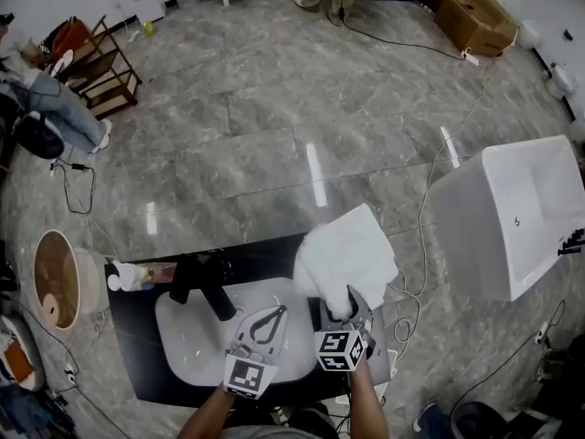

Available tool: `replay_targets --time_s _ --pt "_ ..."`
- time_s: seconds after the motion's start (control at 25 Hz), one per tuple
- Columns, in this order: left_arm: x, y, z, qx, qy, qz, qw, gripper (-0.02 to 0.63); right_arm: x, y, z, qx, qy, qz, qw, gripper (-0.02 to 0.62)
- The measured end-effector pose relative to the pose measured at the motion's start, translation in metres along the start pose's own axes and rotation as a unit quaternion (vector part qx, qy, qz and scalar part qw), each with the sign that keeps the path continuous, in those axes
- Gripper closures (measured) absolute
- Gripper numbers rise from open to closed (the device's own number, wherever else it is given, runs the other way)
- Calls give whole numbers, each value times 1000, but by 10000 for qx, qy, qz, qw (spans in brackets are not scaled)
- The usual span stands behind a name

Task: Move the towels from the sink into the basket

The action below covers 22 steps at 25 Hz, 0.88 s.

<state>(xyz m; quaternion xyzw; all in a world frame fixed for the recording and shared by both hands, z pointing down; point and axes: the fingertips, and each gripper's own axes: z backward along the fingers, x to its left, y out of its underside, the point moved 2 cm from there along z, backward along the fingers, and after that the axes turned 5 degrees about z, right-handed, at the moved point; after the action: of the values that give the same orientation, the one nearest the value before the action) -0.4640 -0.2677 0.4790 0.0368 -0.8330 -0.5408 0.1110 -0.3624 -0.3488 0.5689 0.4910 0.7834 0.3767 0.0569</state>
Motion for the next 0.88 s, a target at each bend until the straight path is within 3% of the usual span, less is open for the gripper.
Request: replay_targets --time_s 0.08,0.28,0.52,0.88 --pt "-1 0 0 -3 17 -19 10000 598 -3 0 1 -35 71 -62 9999 387" --pt "-2 1 4 -24 28 -31 10000 598 -7 -1 4 -175 23 -233 9996 440" --pt "-3 -10 14 -166 7 -176 9997 598 -16 -15 20 -411 97 -384 9984 460" --pt "-25 -45 34 -530 162 -375 9978 598 -48 -44 82 -894 667 -559 9922 465"
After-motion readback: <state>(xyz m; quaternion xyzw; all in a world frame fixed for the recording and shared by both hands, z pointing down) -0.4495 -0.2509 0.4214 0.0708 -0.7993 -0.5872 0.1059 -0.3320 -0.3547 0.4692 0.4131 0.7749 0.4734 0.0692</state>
